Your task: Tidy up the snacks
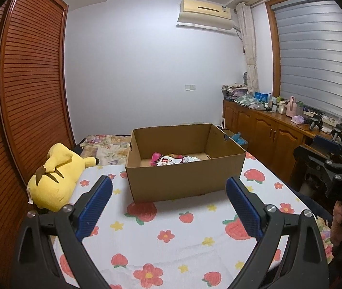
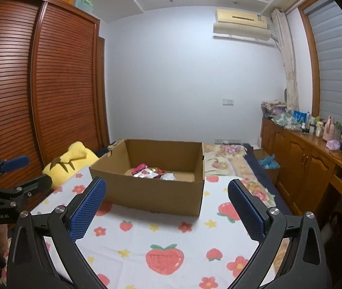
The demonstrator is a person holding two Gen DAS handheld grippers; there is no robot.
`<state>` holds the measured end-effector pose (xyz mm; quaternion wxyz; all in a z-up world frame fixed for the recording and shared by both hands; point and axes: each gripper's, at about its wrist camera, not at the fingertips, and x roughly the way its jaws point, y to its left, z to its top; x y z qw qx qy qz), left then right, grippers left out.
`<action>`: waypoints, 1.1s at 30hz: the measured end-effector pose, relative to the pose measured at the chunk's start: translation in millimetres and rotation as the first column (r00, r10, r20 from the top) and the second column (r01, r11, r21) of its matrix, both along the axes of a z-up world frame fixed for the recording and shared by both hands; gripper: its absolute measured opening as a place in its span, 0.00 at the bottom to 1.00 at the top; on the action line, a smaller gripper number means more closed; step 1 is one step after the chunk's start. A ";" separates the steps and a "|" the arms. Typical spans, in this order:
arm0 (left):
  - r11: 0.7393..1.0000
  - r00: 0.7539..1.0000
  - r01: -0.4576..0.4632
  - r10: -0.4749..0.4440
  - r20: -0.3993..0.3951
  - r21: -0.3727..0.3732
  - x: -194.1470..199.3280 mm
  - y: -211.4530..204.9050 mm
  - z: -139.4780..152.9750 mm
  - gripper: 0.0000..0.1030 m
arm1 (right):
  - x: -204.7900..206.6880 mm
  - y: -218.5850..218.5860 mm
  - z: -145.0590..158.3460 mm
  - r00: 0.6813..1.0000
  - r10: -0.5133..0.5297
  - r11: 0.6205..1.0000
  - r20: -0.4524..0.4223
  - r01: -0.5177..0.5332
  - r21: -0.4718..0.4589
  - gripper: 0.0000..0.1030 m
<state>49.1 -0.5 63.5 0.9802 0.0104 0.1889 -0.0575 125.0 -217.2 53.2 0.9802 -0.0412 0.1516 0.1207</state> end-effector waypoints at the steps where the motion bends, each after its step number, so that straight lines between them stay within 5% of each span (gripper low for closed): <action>1: 1.000 1.000 -0.001 0.001 -0.001 -0.001 -0.3 0.8 -0.8 0.94 | -0.5 0.0 -0.4 1.000 0.000 1.000 -0.001 0.000 0.000 1.00; 33: 1.000 1.000 0.000 0.000 -0.015 -0.008 -2.4 2.7 -7.1 0.94 | -2.6 -3.1 -7.2 1.000 -0.005 1.000 -0.014 0.005 0.000 1.00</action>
